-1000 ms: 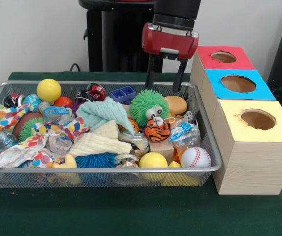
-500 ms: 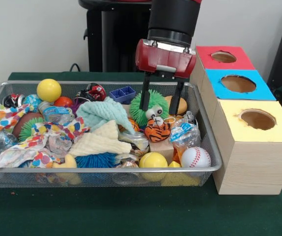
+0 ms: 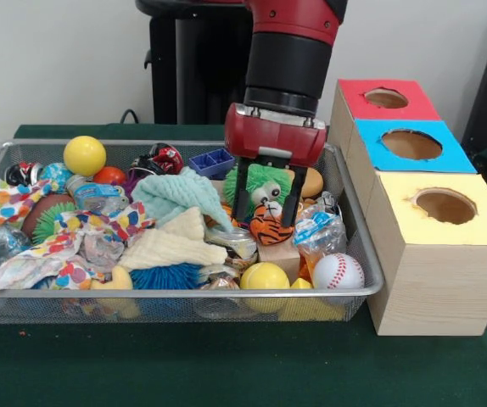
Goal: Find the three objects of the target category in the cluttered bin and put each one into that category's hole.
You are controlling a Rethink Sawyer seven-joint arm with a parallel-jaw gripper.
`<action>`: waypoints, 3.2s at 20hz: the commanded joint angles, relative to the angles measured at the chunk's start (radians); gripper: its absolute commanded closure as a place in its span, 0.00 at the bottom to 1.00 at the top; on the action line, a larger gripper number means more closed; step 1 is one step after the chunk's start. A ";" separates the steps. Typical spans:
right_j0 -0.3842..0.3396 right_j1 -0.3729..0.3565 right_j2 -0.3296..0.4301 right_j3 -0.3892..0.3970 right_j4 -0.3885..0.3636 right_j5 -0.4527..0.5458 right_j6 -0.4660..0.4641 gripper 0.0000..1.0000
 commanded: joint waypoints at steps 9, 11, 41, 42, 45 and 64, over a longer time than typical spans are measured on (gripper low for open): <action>-0.104 0.063 0.188 0.034 -0.005 0.134 0.113 0.00; -0.118 0.067 0.209 0.039 0.000 0.143 0.115 0.00; -0.069 0.049 0.135 -0.028 -0.081 0.348 0.031 0.00; -0.065 0.050 0.130 -0.032 -0.086 0.345 0.031 0.00; -0.052 0.057 0.110 -0.046 -0.109 0.331 0.032 0.00; 0.023 0.161 -0.017 -0.126 -0.202 0.248 0.091 0.00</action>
